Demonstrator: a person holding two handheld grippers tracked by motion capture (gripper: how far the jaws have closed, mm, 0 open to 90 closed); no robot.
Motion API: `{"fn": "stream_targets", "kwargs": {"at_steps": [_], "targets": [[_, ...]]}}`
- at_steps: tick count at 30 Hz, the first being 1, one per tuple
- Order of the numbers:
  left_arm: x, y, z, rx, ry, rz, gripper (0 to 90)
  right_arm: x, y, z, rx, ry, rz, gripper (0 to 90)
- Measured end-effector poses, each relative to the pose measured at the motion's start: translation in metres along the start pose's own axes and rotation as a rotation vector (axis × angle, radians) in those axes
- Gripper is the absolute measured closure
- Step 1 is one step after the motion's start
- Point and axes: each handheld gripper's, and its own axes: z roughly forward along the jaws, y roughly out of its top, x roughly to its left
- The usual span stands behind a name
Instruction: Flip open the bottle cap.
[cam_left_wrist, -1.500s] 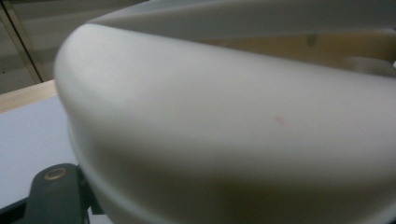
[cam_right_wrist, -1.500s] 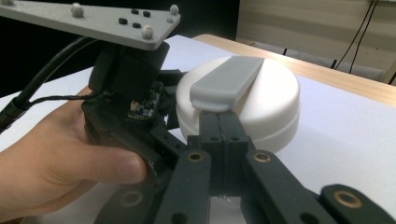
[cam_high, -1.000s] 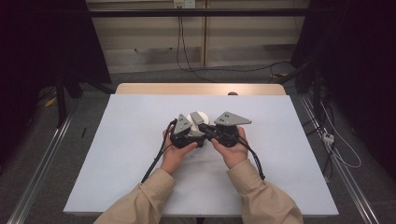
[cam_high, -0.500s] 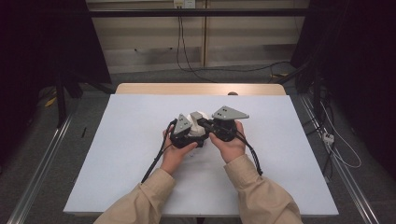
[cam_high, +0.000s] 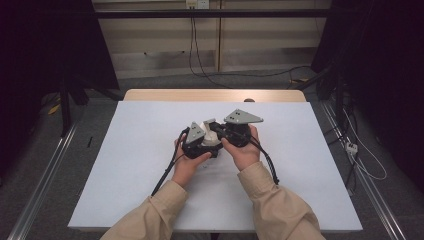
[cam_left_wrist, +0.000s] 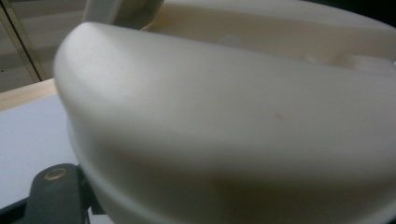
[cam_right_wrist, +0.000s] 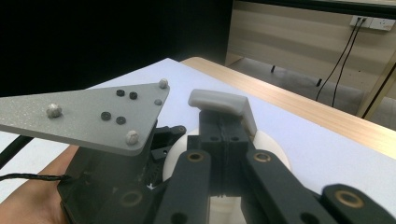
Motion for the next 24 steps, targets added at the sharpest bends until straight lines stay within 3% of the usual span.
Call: {"fn": "stream_targets", "kwargs": {"at_steps": [9, 24], "targets": [[0.0005, 0.0002, -0.0002, 0.006, 0.000, 0.013, 18.4, -0.0022, 0.0030, 0.0013, -0.010, -0.005, -0.005, 90.0], [0.0011, 0.0000, -0.0002, 0.005, 0.000, 0.002, 18.4, -0.0043, 0.0098, 0.0072, -0.008, -0.008, -0.018, 90.0]]}}
